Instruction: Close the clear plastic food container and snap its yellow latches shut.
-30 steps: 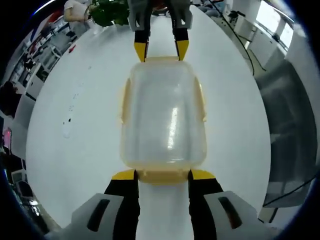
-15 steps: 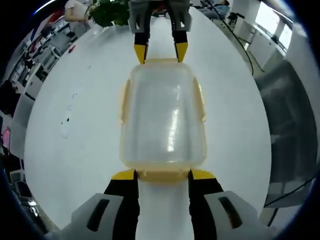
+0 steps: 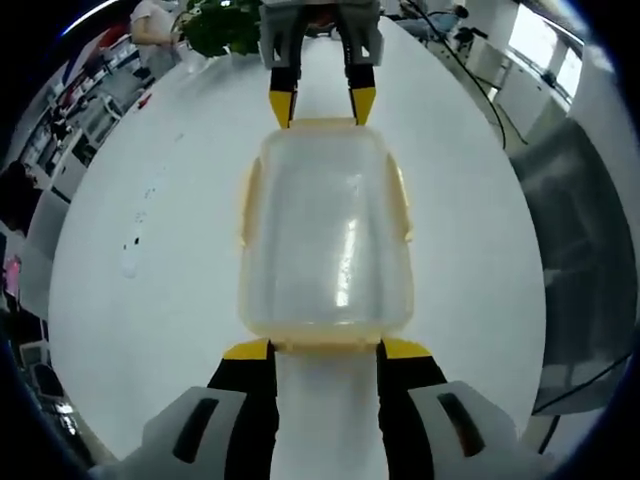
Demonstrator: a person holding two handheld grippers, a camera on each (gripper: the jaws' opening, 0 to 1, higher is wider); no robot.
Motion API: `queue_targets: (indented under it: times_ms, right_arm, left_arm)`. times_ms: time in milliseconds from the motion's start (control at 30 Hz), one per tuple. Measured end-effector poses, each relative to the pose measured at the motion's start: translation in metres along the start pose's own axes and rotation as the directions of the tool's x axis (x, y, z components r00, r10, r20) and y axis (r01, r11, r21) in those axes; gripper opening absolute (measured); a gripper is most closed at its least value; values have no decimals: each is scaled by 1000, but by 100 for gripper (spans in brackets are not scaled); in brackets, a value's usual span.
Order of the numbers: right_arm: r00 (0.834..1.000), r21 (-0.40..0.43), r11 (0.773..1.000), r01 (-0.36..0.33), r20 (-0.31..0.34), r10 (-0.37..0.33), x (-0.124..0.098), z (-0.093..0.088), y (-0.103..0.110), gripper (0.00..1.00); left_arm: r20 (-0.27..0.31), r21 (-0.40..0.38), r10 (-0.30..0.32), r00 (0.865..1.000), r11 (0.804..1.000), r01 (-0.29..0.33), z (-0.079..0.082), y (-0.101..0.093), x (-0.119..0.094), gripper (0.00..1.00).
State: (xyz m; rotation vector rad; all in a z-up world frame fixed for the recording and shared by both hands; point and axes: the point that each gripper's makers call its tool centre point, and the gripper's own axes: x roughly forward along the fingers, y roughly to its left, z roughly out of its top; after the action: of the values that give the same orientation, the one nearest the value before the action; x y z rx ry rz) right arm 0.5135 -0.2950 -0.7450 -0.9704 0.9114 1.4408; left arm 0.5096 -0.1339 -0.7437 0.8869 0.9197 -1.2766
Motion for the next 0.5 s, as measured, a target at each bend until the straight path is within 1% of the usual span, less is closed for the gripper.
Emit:
queue_targets:
  times_ms: [167, 267, 367, 433, 500]
  right_arm:
    - [1000, 5, 1000, 4, 3, -4, 1, -1, 0, 37]
    - [1000, 3, 1000, 7, 12, -7, 1, -1, 0, 38]
    - [1000, 5, 1000, 16, 3, -16, 2, -4, 0, 38]
    - [1000, 8, 1000, 12, -3, -12, 2, -6, 2, 38]
    - [1000, 11, 1000, 15, -3, -15, 2, -8, 4, 42]
  left_arm:
    - [4, 11, 0, 1000, 1000, 0, 0, -1, 0, 37]
    - [4, 48, 16, 1000, 999, -17, -2, 0, -1, 37]
    - [1, 70, 26, 1000, 997, -26, -4, 1, -2, 38]
    - [-4, 70, 24, 1000, 997, -24, -6, 0, -1, 42]
    - [6, 64, 29, 1000, 998, -29, -6, 1, -3, 48]
